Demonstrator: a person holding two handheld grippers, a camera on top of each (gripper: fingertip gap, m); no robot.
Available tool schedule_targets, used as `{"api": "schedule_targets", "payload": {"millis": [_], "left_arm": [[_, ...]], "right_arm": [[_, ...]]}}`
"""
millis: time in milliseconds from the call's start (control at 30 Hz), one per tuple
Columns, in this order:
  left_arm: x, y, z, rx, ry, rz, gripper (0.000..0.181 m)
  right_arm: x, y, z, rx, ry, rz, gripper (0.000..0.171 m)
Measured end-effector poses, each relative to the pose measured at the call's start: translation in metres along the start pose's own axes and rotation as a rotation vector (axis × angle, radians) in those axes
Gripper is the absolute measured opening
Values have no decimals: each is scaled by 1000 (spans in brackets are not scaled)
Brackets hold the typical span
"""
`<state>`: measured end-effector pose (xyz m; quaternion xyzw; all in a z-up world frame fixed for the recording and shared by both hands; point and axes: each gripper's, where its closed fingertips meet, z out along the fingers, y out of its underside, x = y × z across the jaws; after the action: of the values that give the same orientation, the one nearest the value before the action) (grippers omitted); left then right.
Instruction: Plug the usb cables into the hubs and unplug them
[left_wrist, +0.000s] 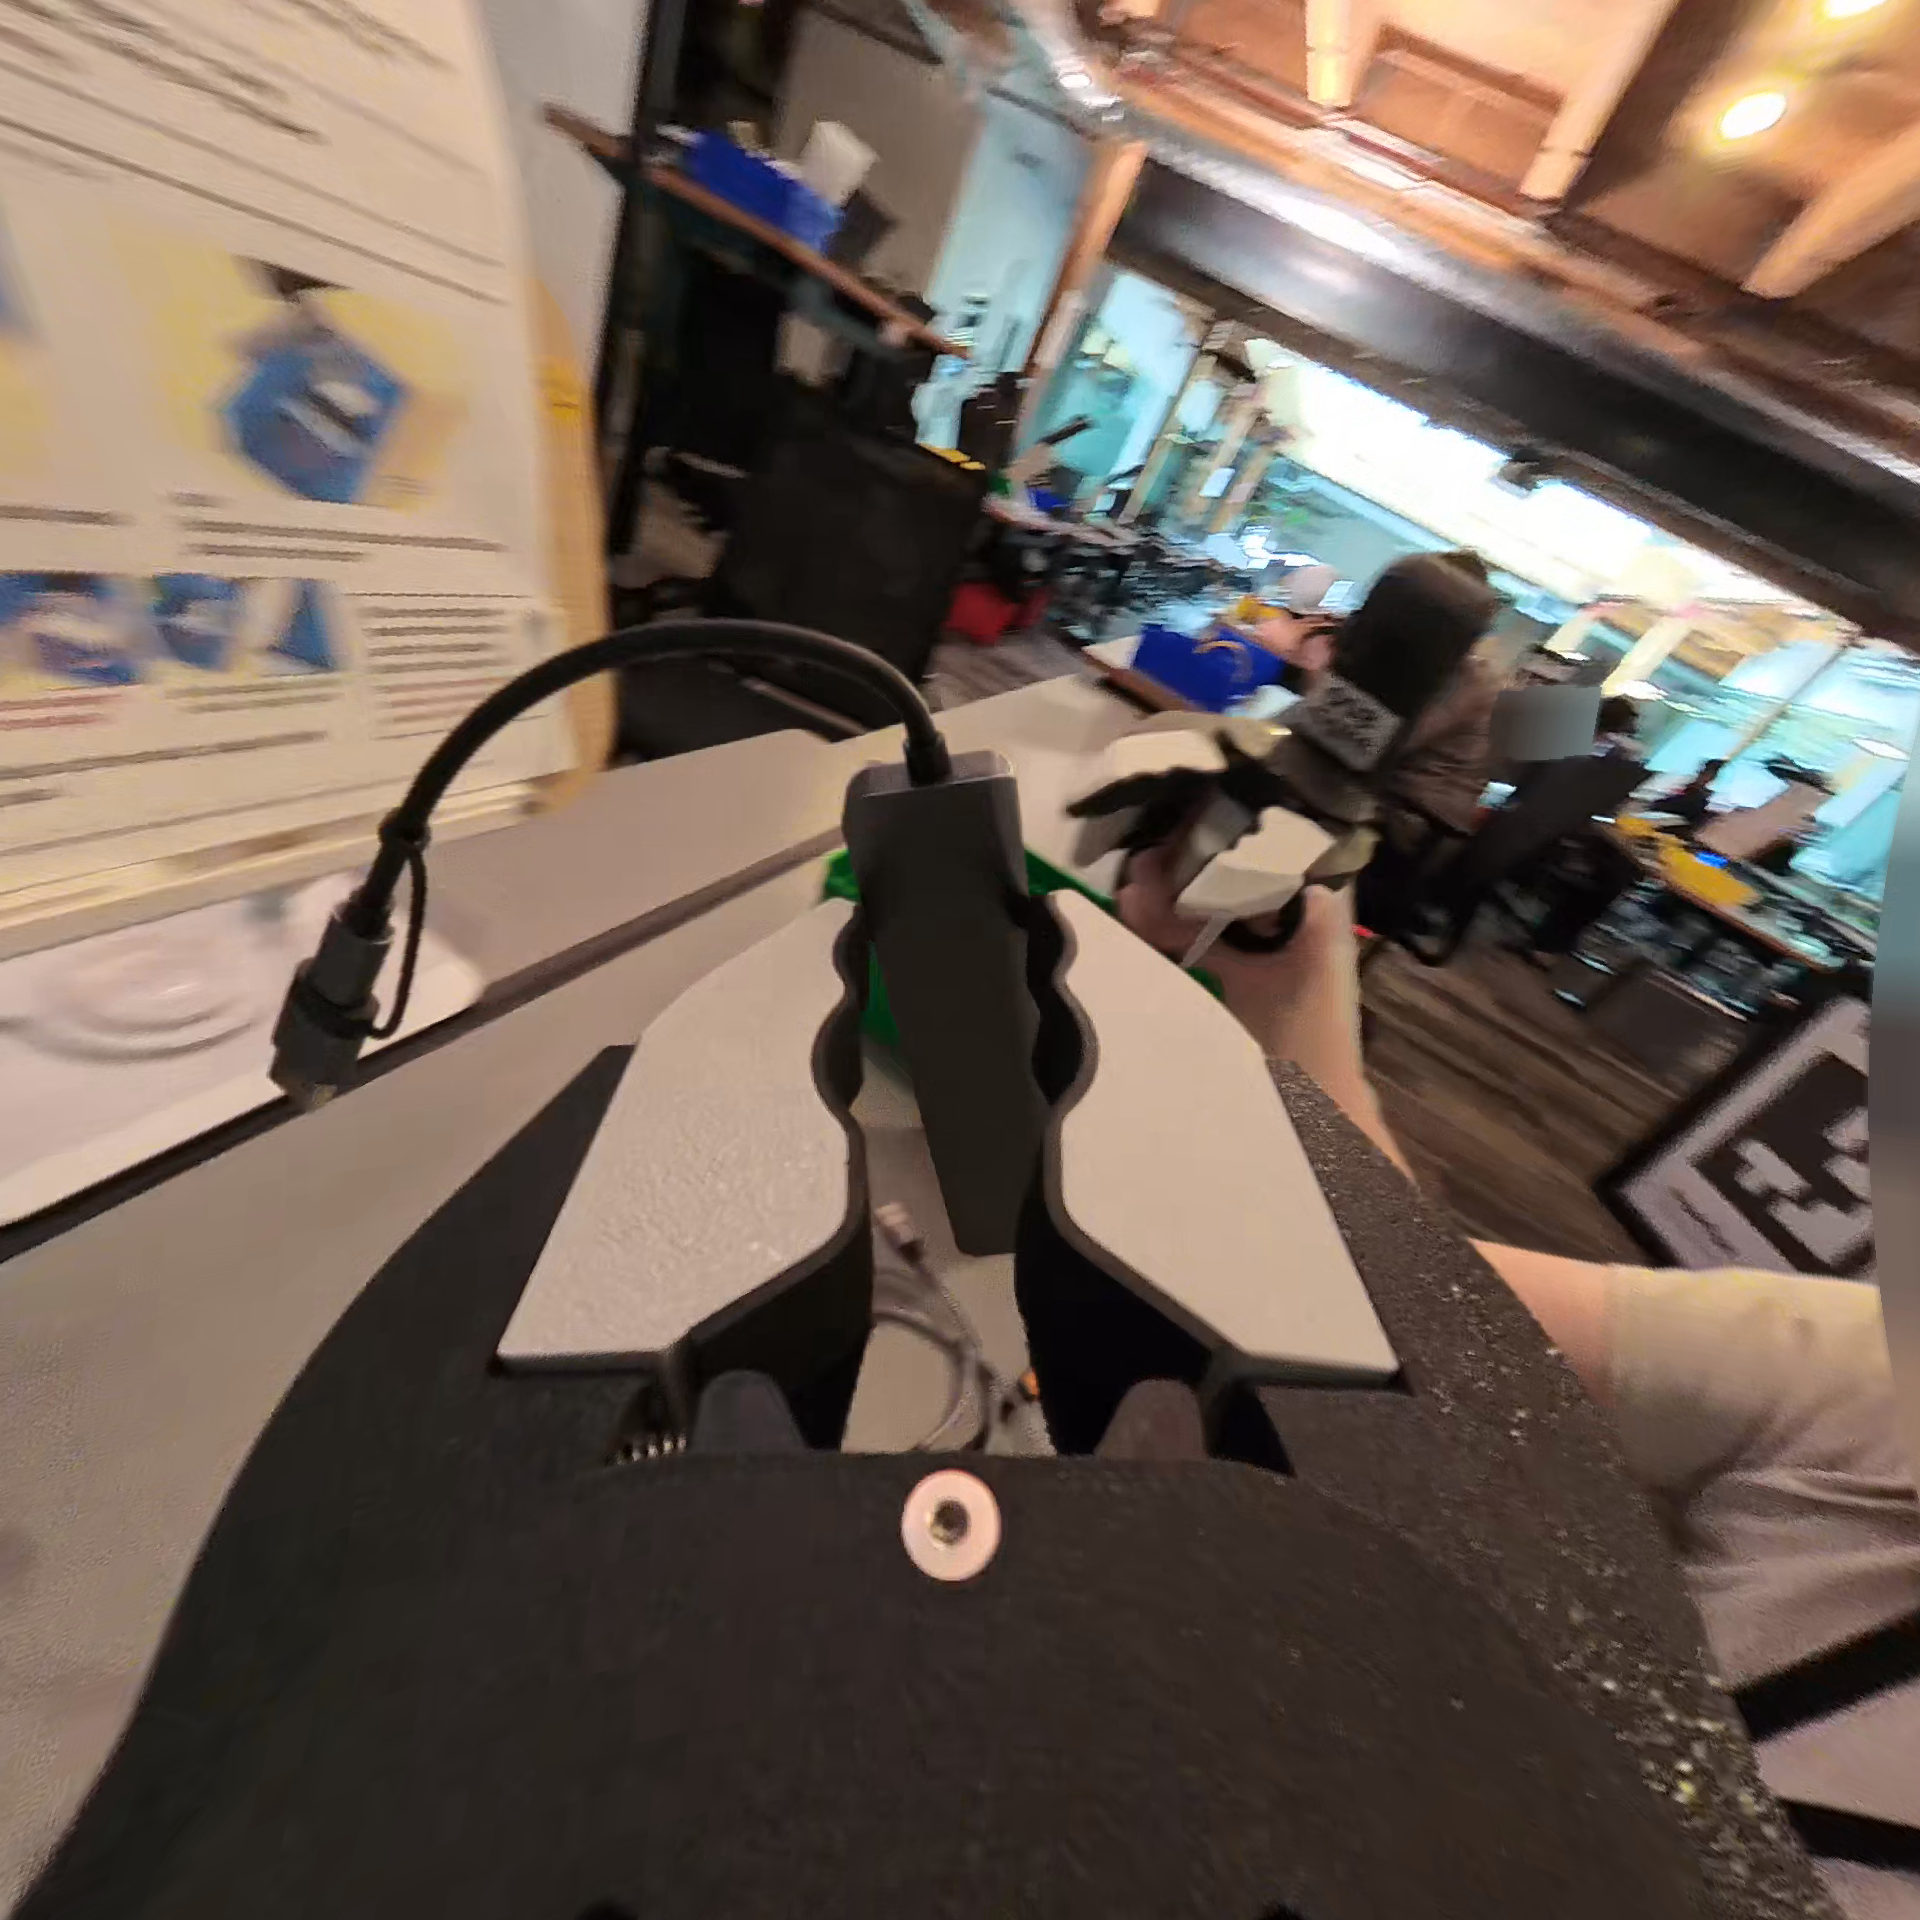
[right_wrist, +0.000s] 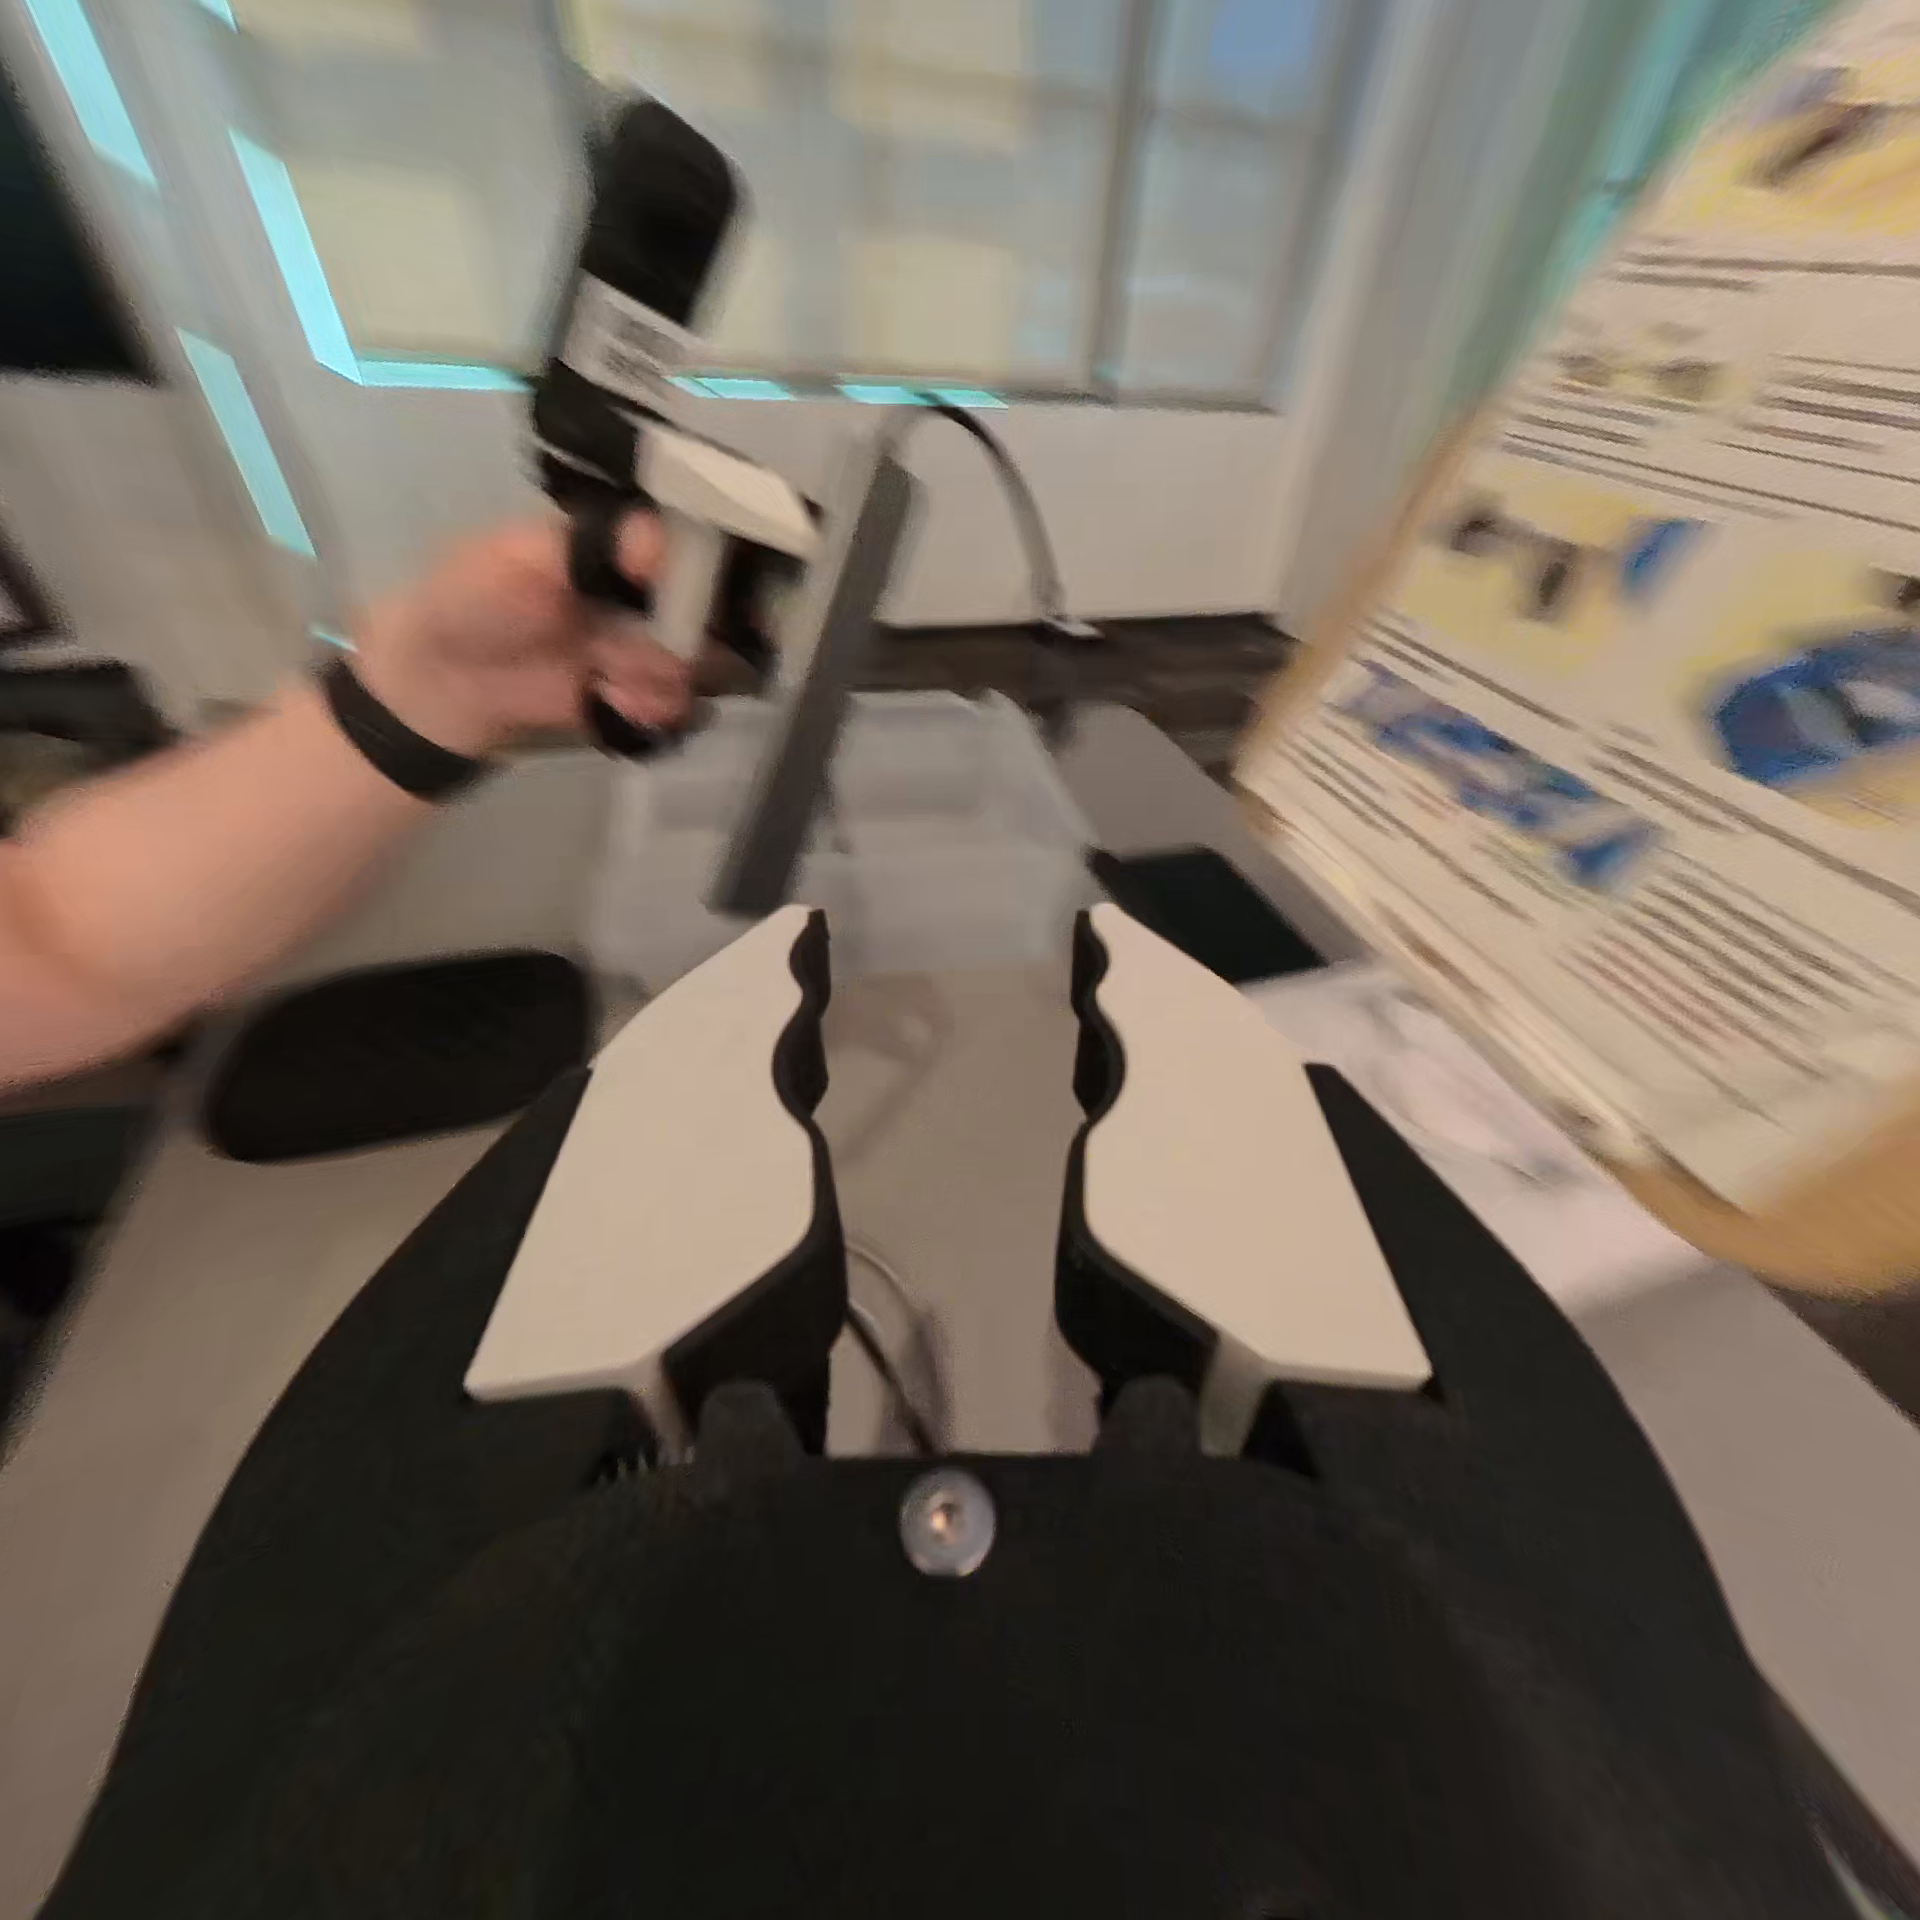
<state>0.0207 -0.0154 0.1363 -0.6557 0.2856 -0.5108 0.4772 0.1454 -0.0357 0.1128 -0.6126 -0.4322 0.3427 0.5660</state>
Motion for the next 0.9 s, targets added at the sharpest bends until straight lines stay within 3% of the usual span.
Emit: {"api": "schedule_targets", "payload": {"millis": [100,200,267,333,400,533,667,733,800,900], "left_arm": [[35,5,24,8,141,27,29],[52,10,39,-10,228,71,29],[56,16,43,4,268,94,30],[58,16,42,79,321,96,29],[54,20,44,35,354,48,29],[36,26,46,1,318,44,29],[23,30,51,-21,233,64,46],[14,33,52,-33,172,97,26],[16,29,51,-10,175,110,24],[21,19,40,40,203,121,11]], "right_arm": [[-42,-2,37,4,-182,112,60],[-48,9,58,-16,-207,195,72],[-66,5,63,32,-368,298,63],[-80,5,63,62,-536,421,35],[-82,9,68,75,-615,497,32],[-67,26,85,31,-455,386,32],[-29,43,91,-93,-50,118,33],[-20,44,90,-129,84,-27,33],[-17,40,89,-137,163,-115,33],[-28,29,85,-74,109,-143,34]]}}
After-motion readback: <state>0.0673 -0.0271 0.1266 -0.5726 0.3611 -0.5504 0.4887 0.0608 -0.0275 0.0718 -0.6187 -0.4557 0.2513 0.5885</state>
